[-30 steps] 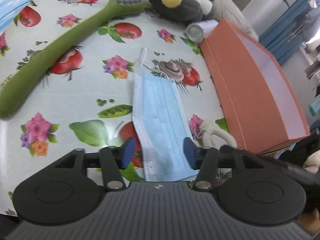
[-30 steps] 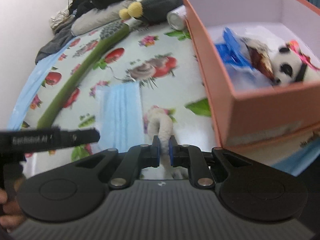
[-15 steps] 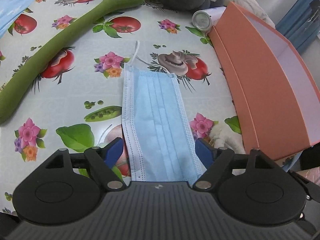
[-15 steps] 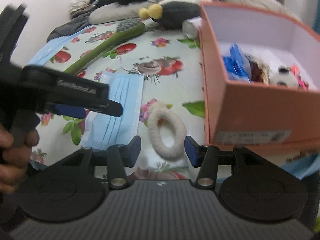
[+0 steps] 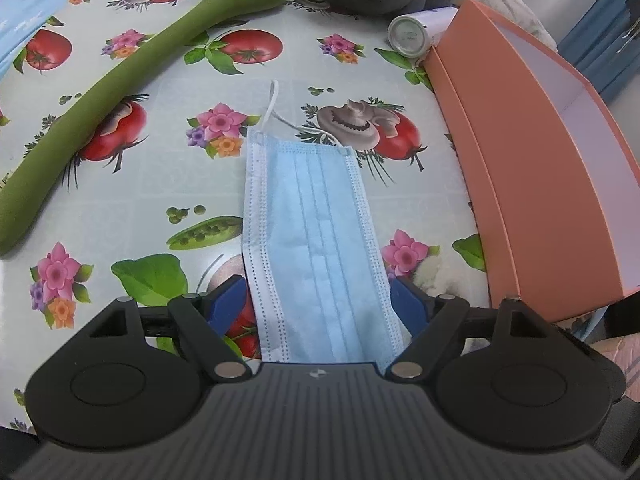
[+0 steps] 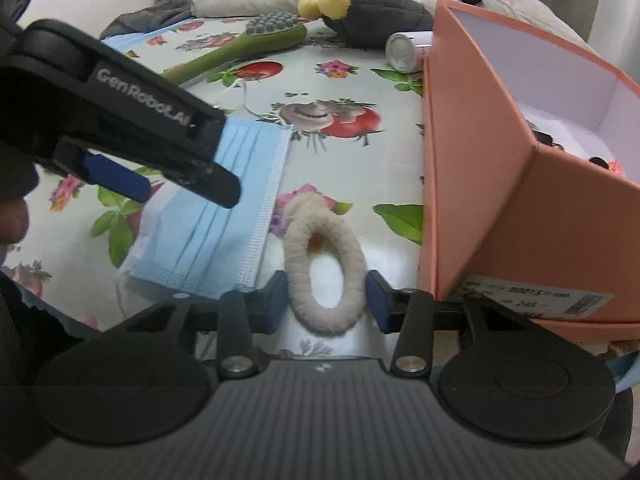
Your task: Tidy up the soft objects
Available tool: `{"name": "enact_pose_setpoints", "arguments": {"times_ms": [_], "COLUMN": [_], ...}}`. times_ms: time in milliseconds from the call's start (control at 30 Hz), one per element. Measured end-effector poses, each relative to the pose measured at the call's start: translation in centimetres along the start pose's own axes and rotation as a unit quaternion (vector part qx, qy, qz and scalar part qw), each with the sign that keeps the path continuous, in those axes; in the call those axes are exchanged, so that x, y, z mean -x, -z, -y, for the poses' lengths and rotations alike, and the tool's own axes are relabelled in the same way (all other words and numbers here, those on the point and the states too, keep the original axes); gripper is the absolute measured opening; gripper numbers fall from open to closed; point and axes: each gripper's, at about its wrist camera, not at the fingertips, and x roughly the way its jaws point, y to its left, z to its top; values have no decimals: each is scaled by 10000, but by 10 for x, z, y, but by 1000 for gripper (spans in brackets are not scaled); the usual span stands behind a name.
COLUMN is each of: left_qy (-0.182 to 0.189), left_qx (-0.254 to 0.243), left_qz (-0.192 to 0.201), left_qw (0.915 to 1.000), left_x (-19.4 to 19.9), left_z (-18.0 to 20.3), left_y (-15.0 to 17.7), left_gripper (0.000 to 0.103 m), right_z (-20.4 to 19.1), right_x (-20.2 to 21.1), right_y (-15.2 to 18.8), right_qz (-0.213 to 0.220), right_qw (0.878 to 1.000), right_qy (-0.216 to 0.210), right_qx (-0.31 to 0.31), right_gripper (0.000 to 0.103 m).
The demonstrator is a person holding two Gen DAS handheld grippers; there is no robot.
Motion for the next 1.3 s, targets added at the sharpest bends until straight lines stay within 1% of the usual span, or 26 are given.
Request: {"name": "enact_pose_setpoints", "arguments": {"times_ms": [67,133,167,300,500,567,600,667,700,767,867,1033,1233,1267,1300], "left_qy": [39,64,86,171,297,304,313,278,280,293,282,319,395,419,441], "left_qx": [-2,19,31,37,70,52,50,56,61,43,5,-6,108,124,129], "left_qz": [4,-18,-24,1,-56,-84,-93,-107,-103,-60,-12,106,161,167,170], "left_qw": [10000,10000,10000,9998,9995,9995,9995,9995,9995,9995,9996,9994,9990,9989,9988], "left_x": [0,0,0,1,0,-2,-2,-3,-3,-2,-2,-1,1,1,1], "left_z": [0,-1,-1,-2,-5,-5,-6,-7,-7,-7,-6,-4,-7,-8,-8], "left_y": [0,-1,-1,0,0,1,0,0,-1,-2,-3,-4,-4,-4,-4], "left_gripper": [83,83,82,81,67,58,56,48,46,37,30,26,26,26,26], "right_z": [-6,-12,-16,-34,-52,-56,-57,-56,-56,-55,-54,-47,-27,-24,-20], "right_x": [2,2,1,0,-4,-4,-4,-4,-4,-4,-3,-1,5,5,6], "right_y": [0,0,-1,-2,-3,-2,-1,-1,-1,-2,-1,1,3,4,5], "right_qz": [3,0,-7,14,103,129,138,142,142,146,151,125,4,-24,-52], "right_qw": [10000,9998,9996,9980,9936,9924,9921,9921,9922,9921,9918,9931,9965,9970,9974], "right_qy": [-30,-101,-160,-359,-679,-725,-731,-750,-764,-777,-788,-662,-415,-377,-326], "right_qx": [84,179,230,527,902,986,1009,994,977,978,992,956,722,682,634], "right_gripper": [28,26,24,23,23,23,23,22,22,22,22,22,22,22,18]}}
